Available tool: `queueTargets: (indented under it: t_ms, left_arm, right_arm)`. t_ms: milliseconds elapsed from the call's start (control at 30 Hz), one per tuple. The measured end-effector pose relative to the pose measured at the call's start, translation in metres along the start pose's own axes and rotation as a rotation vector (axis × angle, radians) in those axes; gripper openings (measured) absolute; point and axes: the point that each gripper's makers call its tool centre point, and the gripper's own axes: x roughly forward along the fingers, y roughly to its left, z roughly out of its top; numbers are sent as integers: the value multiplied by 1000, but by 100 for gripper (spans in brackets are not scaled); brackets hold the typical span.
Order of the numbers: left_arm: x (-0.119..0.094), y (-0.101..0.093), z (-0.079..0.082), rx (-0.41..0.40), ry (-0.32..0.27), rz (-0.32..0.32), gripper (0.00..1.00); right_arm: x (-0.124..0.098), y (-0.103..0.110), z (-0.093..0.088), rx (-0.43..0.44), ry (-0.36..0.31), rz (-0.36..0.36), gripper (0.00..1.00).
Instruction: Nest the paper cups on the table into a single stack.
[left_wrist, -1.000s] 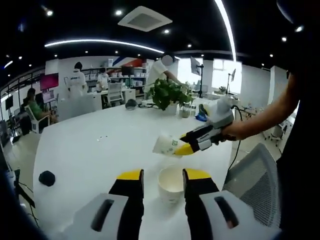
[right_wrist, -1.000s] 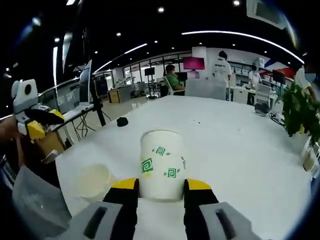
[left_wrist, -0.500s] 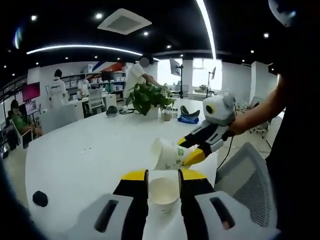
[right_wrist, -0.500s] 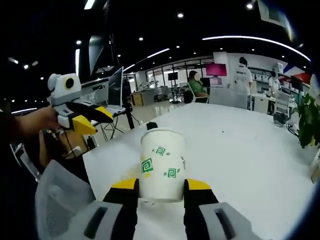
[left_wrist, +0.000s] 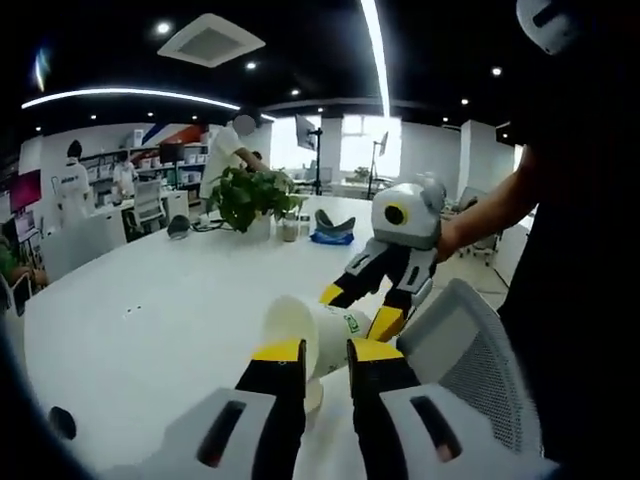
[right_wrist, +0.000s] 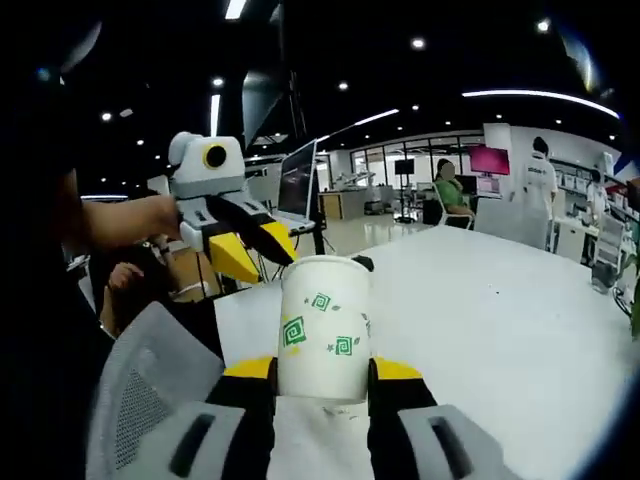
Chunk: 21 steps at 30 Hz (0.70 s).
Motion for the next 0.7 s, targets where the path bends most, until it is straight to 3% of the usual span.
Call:
queueTargets:
  t_ms: [267,567,700]
  left_arm:
    - [2,-11,-10,21,43,-51,9]
    - [-1,-27,-5,41,29,-131,0]
    - [0,-34,-5,71,57,-146,0]
  right_arm:
    - [1,8,4,-64,-23,46,34]
    - [4,19,-3,-99,0,82,34]
    - [5,17,-5,-94,15,62,35]
